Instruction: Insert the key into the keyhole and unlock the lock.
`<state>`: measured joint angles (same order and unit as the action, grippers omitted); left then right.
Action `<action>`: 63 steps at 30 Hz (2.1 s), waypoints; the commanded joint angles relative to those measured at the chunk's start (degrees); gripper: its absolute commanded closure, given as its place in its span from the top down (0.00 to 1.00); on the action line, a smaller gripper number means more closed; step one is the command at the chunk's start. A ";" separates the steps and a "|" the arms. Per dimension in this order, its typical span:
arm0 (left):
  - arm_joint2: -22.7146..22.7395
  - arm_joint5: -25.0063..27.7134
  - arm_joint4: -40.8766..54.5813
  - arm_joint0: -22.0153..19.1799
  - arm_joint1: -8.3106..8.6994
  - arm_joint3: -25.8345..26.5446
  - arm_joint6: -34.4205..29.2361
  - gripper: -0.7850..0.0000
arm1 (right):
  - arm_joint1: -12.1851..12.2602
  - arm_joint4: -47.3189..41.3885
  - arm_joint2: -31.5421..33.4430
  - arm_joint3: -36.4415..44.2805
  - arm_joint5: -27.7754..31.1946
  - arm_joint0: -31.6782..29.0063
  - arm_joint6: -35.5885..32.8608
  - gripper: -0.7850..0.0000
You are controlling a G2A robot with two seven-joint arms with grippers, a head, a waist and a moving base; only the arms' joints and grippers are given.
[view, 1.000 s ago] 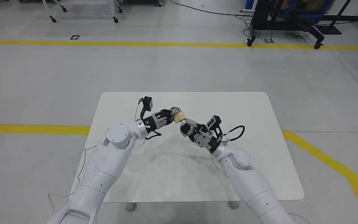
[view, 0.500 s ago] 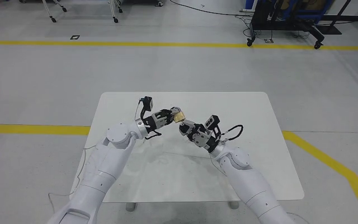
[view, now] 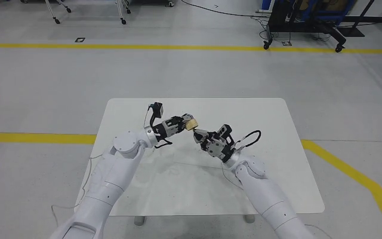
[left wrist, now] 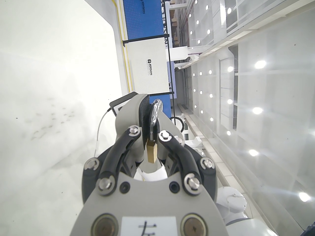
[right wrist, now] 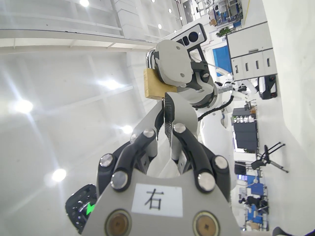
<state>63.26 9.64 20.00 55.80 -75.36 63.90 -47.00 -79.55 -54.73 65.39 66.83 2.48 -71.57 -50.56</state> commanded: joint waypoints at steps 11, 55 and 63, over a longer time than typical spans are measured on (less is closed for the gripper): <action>-0.08 1.57 -3.83 1.54 0.25 2.86 3.81 0.00 | -0.10 -6.27 0.79 -7.63 -7.06 4.17 -8.26 0.00; -22.62 -26.81 -27.70 -13.73 -6.09 -13.83 -0.21 1.00 | 4.17 16.97 16.19 11.96 18.79 -11.93 8.88 1.00; -15.90 -22.04 -26.84 -9.64 -3.69 -6.25 4.13 1.00 | 4.17 16.97 16.19 11.96 18.79 -11.93 8.88 1.00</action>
<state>45.84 -13.21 -6.23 44.99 -79.71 55.27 -44.19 -75.38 -37.76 81.58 78.79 21.27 -83.51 -41.67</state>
